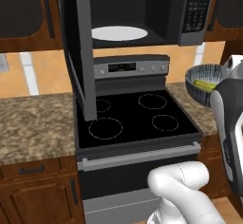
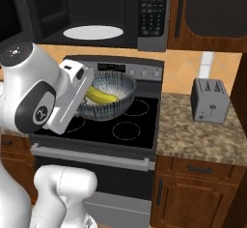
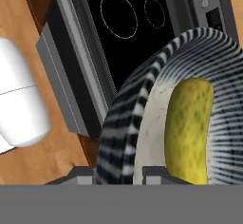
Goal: Pick the cucumber from the sink and place it in the bowl. Then pick the bowl and place it in the microwave. Then close the microwave door and press the start button.
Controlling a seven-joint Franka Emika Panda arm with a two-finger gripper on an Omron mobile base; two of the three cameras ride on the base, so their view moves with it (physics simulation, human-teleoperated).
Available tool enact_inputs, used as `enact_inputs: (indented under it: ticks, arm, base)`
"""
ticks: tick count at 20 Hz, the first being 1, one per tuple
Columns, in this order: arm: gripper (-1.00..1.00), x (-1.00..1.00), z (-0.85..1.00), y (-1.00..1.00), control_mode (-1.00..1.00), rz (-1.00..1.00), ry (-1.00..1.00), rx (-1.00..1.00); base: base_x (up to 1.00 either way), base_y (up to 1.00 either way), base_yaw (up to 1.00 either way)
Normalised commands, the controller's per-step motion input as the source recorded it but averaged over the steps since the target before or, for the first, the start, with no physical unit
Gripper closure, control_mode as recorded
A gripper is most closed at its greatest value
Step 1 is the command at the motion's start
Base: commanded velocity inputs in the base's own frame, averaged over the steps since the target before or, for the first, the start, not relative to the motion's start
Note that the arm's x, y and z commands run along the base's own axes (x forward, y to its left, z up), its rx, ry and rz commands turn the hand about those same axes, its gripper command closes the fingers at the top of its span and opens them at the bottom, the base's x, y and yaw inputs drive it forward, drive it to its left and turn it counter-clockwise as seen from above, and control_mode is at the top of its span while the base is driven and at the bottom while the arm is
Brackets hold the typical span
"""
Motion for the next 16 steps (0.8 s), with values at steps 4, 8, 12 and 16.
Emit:
enact_inputs:
  ticks: [4, 8, 12, 16]
  arm:
    - [1.0, 0.0, 0.0, 0.0, 1.0, 0.0, 0.0, 0.0]
    - [1.0, 0.0, 0.0, 0.0, 1.0, 0.0, 0.0, 0.0]
    - [1.0, -0.21, 0.0, 0.09, -1.0, 0.15, -0.02, 0.02]
    - [1.0, 0.01, 0.41, 0.54, -1.0, 0.3, -0.24, -0.02]
  base:
    - [0.5, 0.16, 0.08]
    - [0.04, 0.04, 0.11]
    - [-0.03, 0.0, 0.02]
    - [0.0, 0.0, 0.0]
